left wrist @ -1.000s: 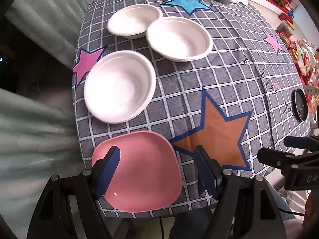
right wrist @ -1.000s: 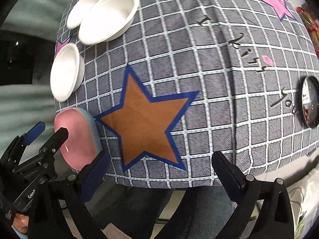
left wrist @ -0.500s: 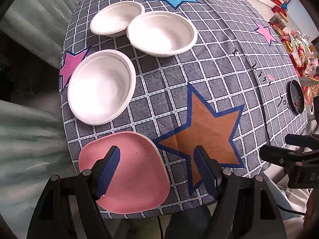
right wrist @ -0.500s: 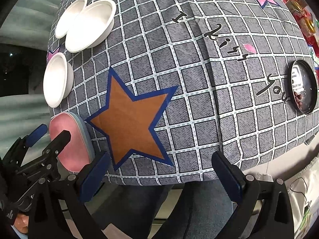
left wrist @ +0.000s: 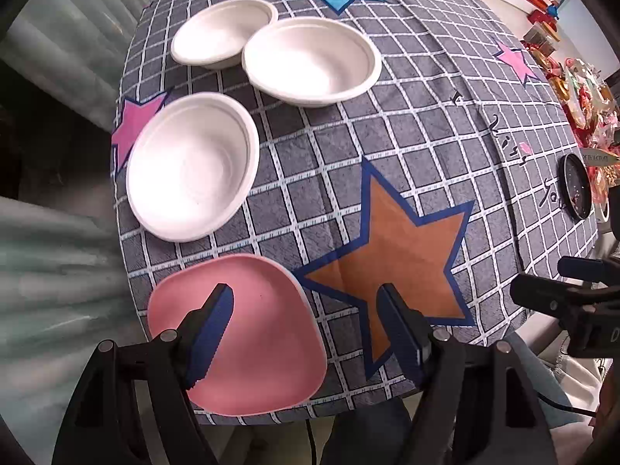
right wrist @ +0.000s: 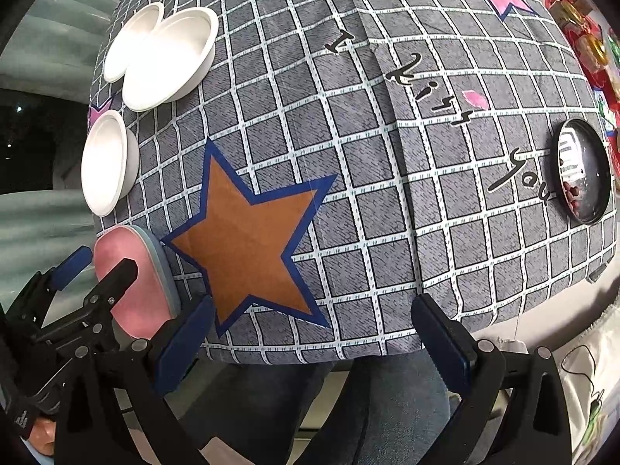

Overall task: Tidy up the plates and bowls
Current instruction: 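Move the right gripper toward the white bowls, then close the right gripper on a white bowl's rim and lift it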

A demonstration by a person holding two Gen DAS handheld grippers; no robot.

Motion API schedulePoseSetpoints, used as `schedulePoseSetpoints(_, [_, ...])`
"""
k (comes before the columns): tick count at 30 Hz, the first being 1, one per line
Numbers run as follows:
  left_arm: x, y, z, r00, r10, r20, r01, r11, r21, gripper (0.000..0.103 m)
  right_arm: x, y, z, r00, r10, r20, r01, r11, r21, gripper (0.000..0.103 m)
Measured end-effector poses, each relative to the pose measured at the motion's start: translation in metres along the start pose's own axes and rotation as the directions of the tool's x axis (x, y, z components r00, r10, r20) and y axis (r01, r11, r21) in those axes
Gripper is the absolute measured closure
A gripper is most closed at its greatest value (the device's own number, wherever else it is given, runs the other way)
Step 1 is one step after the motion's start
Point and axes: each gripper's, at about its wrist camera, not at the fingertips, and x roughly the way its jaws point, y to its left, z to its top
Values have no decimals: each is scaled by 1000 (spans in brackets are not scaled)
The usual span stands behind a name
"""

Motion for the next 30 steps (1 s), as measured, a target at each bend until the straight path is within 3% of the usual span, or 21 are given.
schedulePoseSetpoints(10, [-12, 14, 22, 1000, 18, 21, -16, 996, -85, 24, 3, -6, 33, 999, -7, -38, 6, 1000, -25, 1])
schedulePoseSetpoints(17, [-18, 40, 72, 997, 59, 46, -49, 977, -207, 24, 9, 27, 99, 998, -48, -49, 40, 987, -154, 1])
schedulePoseSetpoints(23, [-6, 59, 119, 997, 35, 75, -9, 946, -324, 24, 8, 60, 155, 998, -52, -30, 44, 972, -231, 1])
schedulePoseSetpoints(26, [7, 68, 140, 998, 33, 60, -9, 932, -362, 24, 11, 74, 182, 998, -56, -9, 51, 967, -250, 1])
schedulePoseSetpoints(30, [26, 73, 163, 998, 56, 31, -42, 933, -357, 24, 20, 87, 214, 999, -38, -4, 35, 967, -253, 1])
